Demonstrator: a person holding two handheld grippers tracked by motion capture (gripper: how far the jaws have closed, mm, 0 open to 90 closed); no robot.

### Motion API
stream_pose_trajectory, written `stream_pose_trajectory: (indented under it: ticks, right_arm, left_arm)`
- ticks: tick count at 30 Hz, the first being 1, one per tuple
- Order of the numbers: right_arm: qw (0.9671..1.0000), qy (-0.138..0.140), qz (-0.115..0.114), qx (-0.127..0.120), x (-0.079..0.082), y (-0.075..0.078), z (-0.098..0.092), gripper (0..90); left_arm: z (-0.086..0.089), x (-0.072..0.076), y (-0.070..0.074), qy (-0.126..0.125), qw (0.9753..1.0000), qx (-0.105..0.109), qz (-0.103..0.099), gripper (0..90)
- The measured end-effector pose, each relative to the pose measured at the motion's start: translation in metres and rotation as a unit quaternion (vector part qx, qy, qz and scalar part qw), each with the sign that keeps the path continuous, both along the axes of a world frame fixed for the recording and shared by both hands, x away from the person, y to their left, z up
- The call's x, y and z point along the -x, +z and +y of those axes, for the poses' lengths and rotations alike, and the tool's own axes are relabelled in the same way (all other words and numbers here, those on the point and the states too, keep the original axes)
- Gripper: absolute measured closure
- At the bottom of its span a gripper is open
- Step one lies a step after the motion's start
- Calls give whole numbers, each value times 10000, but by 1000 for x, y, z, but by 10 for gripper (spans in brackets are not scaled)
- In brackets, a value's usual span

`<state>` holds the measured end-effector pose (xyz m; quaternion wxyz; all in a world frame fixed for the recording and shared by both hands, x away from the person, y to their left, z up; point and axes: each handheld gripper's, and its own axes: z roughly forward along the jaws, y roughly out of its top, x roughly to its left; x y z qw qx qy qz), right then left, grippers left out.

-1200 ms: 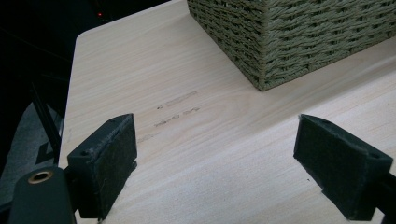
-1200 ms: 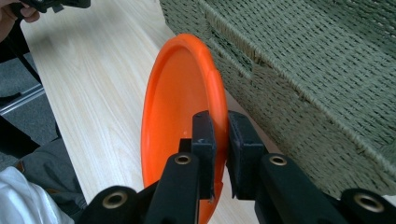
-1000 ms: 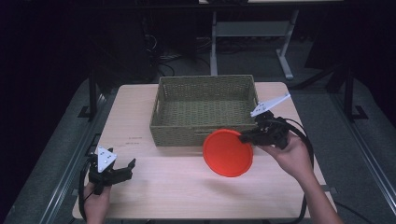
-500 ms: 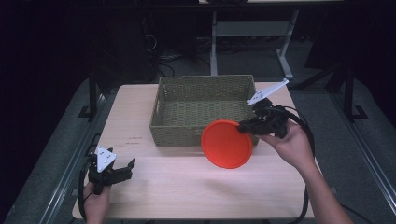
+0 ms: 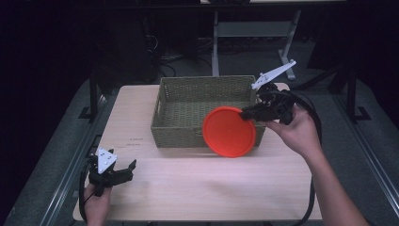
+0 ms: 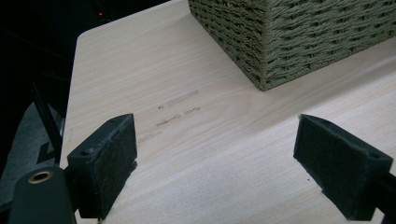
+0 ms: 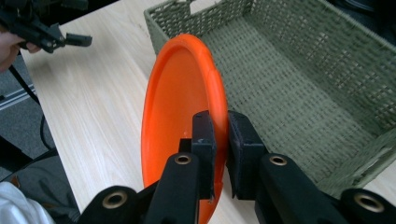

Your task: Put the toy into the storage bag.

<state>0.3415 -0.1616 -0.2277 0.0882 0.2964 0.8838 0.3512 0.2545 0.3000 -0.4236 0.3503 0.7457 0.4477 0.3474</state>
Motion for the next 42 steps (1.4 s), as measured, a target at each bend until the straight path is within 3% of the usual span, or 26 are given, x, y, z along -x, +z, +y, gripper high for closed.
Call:
stream_pose_trajectory:
  ticks: [3,16,27,33,42]
  right_arm:
    - [10000,-54,-63,-10,-4,9,1,819]
    - [9998,-183,-19,91,-24,19,8,819]
    - [9990,-377,-24,225,-52,31,15,819]
    - [9983,-478,38,342,-65,28,19,819]
    - [9971,-692,137,293,-84,22,17,819]
  left_arm:
    - [0,0,0,-3,10000,3,-11,129]
    - [0,0,0,-5,10000,25,18,129]
    - [0,0,0,-17,10000,-6,2,128]
    - [0,0,0,-24,10000,5,0,128]
    - [0,0,0,-23,10000,17,7,129]
